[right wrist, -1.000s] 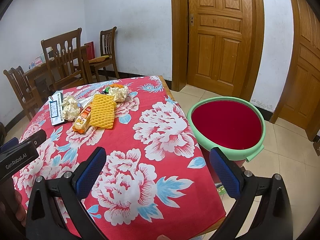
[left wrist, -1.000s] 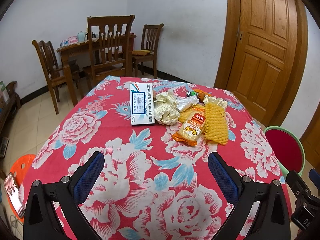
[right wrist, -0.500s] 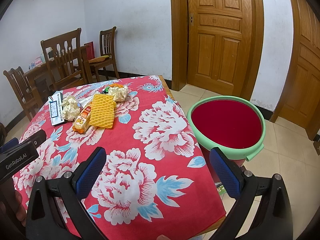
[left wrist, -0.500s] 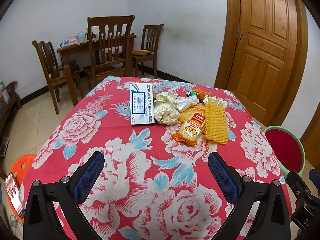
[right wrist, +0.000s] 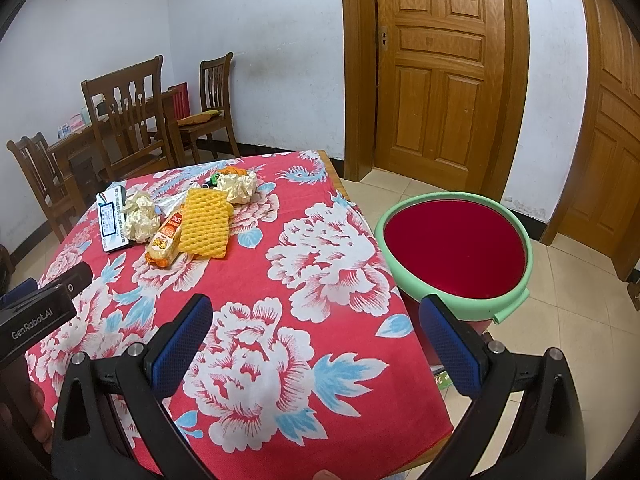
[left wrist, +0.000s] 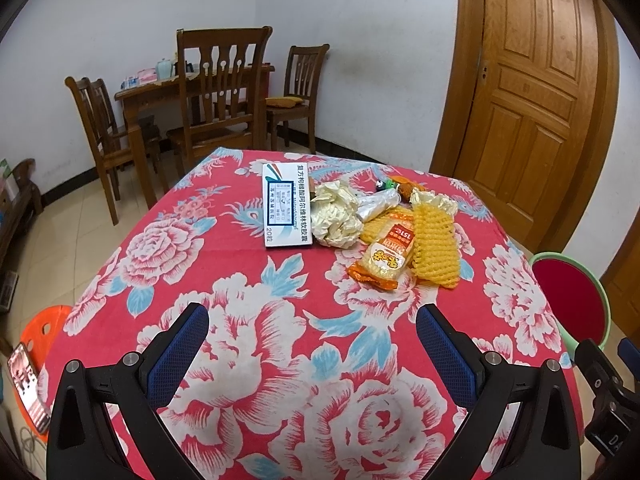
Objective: Collect trash
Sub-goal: 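Grasp the white medicine box with the left tool while the right tool grasps the yellow foam net, then carry the foam net into the green-rimmed bin and open the right tool while the left tool carries the box, then open the left tool over the bin to drop the white box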
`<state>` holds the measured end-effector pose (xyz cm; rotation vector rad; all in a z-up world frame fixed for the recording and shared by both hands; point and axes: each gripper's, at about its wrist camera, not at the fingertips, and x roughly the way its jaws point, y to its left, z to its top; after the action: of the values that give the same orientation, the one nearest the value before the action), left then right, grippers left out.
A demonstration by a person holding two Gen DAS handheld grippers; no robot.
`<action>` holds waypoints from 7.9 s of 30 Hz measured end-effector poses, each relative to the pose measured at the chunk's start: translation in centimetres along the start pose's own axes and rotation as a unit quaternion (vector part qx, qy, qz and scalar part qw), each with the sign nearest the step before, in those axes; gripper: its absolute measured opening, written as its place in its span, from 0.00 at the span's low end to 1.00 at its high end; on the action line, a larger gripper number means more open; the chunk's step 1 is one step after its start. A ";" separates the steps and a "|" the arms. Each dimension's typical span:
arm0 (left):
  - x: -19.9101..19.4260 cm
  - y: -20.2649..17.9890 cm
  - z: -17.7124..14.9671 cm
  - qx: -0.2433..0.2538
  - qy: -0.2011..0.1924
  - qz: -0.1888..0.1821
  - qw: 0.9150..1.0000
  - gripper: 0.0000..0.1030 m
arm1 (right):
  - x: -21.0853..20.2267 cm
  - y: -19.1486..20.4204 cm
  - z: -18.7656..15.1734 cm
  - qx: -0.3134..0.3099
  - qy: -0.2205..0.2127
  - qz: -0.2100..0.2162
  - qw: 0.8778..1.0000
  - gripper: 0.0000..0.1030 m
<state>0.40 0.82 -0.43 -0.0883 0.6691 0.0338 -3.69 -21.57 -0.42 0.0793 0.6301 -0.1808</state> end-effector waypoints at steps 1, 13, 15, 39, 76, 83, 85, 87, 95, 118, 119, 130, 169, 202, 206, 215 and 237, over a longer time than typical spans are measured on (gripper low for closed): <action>0.0 0.1 0.1 -0.001 0.000 0.001 1.000 1.00 | 0.0 -0.1 -0.1 -0.001 -0.002 0.000 1.000 0.98; 1.4 1.2 1.7 -0.014 0.002 0.016 1.000 1.00 | 1.6 1.2 2.2 -0.009 0.003 0.014 1.000 0.98; 1.7 1.5 2.1 -0.015 0.002 0.018 1.000 1.00 | 2.0 1.6 2.5 -0.013 0.004 0.017 1.000 0.98; 5.6 2.7 6.0 -0.001 0.017 0.013 1.000 1.00 | 5.6 4.7 5.7 -0.037 0.040 0.048 0.997 0.98; 15.8 4.6 8.0 -0.077 0.085 -0.037 0.993 0.61 | 16.7 9.8 6.7 -0.064 0.146 0.126 0.979 0.56; 15.4 4.9 7.6 -0.080 0.084 -0.072 0.991 0.52 | 17.3 9.9 6.4 -0.055 0.160 0.142 0.975 0.40; 15.0 5.0 7.4 -0.081 0.086 -0.086 0.989 0.52 | 17.3 9.9 6.2 -0.052 0.165 0.146 0.974 0.35; 14.3 5.2 7.4 -0.080 0.085 -0.099 0.988 0.52 | 17.3 9.9 5.9 -0.046 0.168 0.148 0.973 0.29; 11.7 5.5 7.6 -0.053 0.067 -0.145 0.986 0.52 | 16.4 9.5 5.5 -0.032 0.159 0.133 0.978 0.11; 11.0 4.7 5.8 -0.061 0.089 -0.122 0.987 0.52 | 18.2 10.0 5.6 -0.001 0.167 0.161 0.973 0.31; 11.0 4.6 5.8 -0.061 0.090 -0.120 0.987 0.52 | 18.2 10.0 5.5 0.002 0.169 0.163 0.972 0.24; 9.1 2.9 5.9 -0.049 0.084 -0.117 0.988 0.52 | 15.2 7.8 5.7 0.022 0.130 0.184 0.974 0.10; 7.3 -18.0 6.6 0.121 0.111 -0.256 0.953 0.52 | 7.1 -14.7 5.5 0.171 0.037 0.035 0.984 0.10; 11.5 -32.4 2.7 0.219 0.171 -0.299 0.913 0.53 | 9.2 -22.7 2.1 0.232 0.067 -0.028 0.970 0.29; 11.7 -33.4 2.2 0.227 0.176 -0.304 0.908 0.53 | 8.8 -23.1 2.1 0.237 0.063 -0.031 0.969 0.29; 12.4 -34.4 1.4 0.233 0.190 -0.300 0.905 0.65 | 8.2 -23.7 1.6 0.247 0.060 -0.036 0.966 0.29; 10.4 -28.6 3.5 0.185 0.162 -0.274 0.930 0.65 | 6.7 -22.3 1.8 0.240 0.054 -0.026 0.969 0.45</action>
<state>12.44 -27.25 -2.10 0.0879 0.9507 -0.6587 -1.65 -44.59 -3.37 0.5436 0.6869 -0.3792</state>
